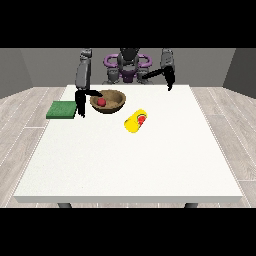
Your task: Pick the cup and pour the ball into the bowl, then pick the bowl and place it on the pad
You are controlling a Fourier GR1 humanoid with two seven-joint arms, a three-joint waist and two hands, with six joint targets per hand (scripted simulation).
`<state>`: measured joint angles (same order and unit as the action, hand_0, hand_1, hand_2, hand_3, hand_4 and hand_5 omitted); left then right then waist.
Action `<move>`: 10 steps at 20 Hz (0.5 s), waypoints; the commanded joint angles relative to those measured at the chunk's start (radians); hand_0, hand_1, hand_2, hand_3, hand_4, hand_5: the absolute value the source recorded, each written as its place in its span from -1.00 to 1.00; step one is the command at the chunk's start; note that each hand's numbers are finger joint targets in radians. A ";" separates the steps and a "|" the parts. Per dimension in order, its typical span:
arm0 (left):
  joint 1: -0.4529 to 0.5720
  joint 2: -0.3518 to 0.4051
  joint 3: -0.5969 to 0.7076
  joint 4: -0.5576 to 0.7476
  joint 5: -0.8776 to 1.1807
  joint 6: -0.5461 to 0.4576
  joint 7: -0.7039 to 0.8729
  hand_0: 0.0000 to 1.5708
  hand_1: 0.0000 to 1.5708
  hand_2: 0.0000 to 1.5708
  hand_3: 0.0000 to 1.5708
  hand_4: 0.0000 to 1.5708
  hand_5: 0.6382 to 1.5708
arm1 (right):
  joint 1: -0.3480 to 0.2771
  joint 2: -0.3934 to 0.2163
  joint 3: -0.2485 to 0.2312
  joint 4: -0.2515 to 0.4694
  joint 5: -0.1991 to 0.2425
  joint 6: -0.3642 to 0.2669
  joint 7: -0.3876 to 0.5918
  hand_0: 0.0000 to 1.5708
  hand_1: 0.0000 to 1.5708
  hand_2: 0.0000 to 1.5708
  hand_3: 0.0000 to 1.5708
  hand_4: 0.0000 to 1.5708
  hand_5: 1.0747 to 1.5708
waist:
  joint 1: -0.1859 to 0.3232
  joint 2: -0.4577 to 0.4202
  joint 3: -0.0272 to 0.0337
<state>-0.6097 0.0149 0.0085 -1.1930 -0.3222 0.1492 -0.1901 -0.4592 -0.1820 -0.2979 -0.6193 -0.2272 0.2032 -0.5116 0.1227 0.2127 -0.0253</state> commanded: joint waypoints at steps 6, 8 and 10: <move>0.050 0.093 0.090 0.078 0.064 -0.065 -0.051 -1.00 -1.00 -1.00 -1.00 -1.00 0.98 | -0.056 0.098 0.049 -0.016 -0.009 -0.062 0.140 -1.00 -1.00 -1.00 -1.00 -0.56 0.90 | -0.052 -0.063 0.0250; 0.121 0.041 0.033 0.051 0.030 -0.034 -0.053 -1.00 -1.00 -1.00 -1.00 -1.00 0.98 | -0.059 0.129 0.051 0.003 -0.011 -0.110 0.149 -1.00 -1.00 -1.00 -1.00 -0.51 0.92 | -0.037 -0.105 0.0254; 0.078 0.050 0.022 -0.012 0.037 -0.062 -0.008 -1.00 -1.00 -1.00 -1.00 -1.00 0.99 | -0.058 0.131 0.036 0.062 -0.003 -0.126 0.065 -1.00 -1.00 -1.00 -1.00 -0.53 0.90 | 0.011 -0.047 0.0259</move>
<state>-0.5375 0.0517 0.0369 -1.1672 -0.2894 0.1057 -0.2017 -0.5113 -0.0807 -0.2635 -0.6023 -0.2356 0.1077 -0.4029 0.1071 0.1399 -0.0043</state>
